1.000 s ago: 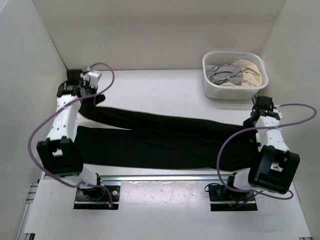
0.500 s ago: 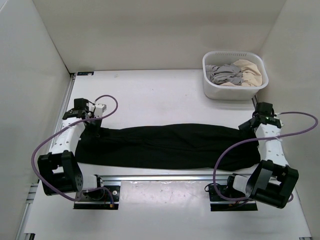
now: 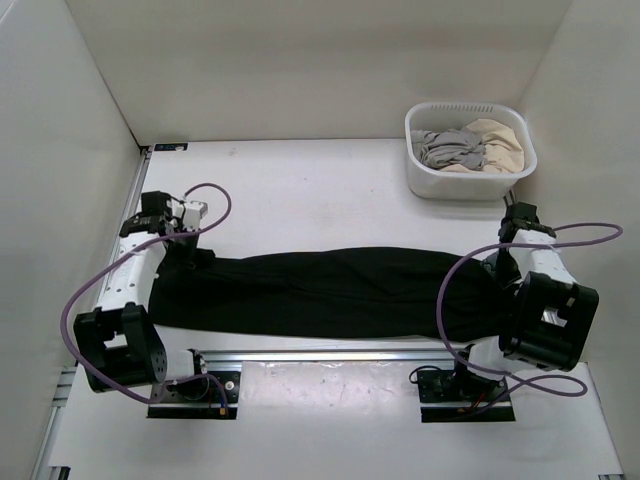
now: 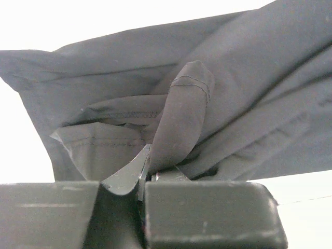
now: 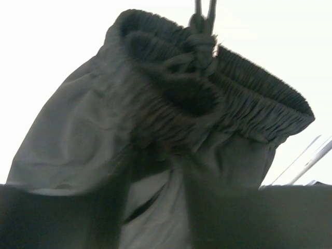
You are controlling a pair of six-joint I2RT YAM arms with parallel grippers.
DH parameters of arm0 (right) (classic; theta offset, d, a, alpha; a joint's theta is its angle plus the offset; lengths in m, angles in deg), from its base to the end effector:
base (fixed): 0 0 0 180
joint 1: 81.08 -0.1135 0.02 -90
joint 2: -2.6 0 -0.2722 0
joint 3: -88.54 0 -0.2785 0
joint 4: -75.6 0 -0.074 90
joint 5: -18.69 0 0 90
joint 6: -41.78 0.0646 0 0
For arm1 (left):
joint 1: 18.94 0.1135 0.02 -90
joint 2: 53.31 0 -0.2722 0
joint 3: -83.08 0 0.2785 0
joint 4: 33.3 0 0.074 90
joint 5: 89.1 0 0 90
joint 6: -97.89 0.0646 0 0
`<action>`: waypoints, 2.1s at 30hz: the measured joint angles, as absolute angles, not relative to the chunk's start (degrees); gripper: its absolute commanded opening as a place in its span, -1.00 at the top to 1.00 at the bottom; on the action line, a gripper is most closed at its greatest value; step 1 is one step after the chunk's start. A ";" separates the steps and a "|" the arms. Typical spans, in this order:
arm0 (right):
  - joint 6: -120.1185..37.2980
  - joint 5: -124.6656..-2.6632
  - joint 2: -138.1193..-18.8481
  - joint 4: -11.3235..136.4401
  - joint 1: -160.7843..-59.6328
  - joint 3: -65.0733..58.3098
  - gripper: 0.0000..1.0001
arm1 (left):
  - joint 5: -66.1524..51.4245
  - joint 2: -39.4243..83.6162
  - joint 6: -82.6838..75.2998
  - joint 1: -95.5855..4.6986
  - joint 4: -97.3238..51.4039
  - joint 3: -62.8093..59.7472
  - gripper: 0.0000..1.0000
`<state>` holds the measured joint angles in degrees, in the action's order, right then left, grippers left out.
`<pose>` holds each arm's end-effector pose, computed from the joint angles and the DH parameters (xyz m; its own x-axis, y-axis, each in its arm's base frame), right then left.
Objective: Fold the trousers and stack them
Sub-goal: Fold the trousers
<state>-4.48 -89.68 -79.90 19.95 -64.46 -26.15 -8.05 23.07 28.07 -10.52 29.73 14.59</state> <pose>0.2725 -0.1026 0.1718 -0.4122 0.8078 -0.4214 0.8935 0.4489 -0.0136 0.2753 0.0306 0.2096 -0.9100 0.2098 -0.3575 0.2340 0.9719 -0.0252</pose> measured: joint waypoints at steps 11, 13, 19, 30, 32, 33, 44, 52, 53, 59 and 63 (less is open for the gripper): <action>-5.13 -91.40 -78.83 18.34 -60.37 -25.94 1.00 | -7.88 23.09 31.85 -5.27 30.61 9.52 0.55; -5.13 -90.38 -74.59 17.72 -59.41 -26.29 1.00 | -7.62 22.92 32.95 -4.40 31.26 10.39 0.37; -5.09 -88.10 -64.95 17.61 -58.67 -32.49 1.00 | -5.98 21.28 34.67 -3.41 34.47 20.53 -0.09; -5.37 -87.36 -63.33 17.00 -58.65 -35.97 1.00 | -11.22 26.43 34.76 -3.41 37.27 8.14 -0.37; -5.37 -87.36 -63.05 17.16 -58.65 -36.06 1.00 | -12.29 28.64 35.79 -3.55 38.58 8.03 -0.42; -5.37 -87.34 -62.85 17.24 -58.65 -36.19 1.00 | -12.60 29.45 36.20 -3.68 39.41 8.05 -0.45; -5.40 -87.25 -62.46 18.18 -58.65 -36.91 1.00 | -13.10 30.83 38.76 -7.79 41.62 11.07 -0.43; -5.70 -87.25 -62.46 18.07 -58.65 -36.71 1.00 | -6.98 37.47 38.13 -7.83 37.67 15.70 0.72; -5.92 -87.32 -62.46 17.79 -58.65 -36.32 1.00 | -6.70 38.35 37.86 -7.83 37.75 14.85 0.72; -7.93 -88.10 -63.03 14.49 -58.65 -24.93 1.00 | -5.74 40.23 35.11 -6.85 39.00 -5.52 0.72; -8.92 -88.54 -63.55 13.81 -58.56 -17.37 1.00 | -6.13 38.39 33.19 -5.40 36.38 -16.67 0.72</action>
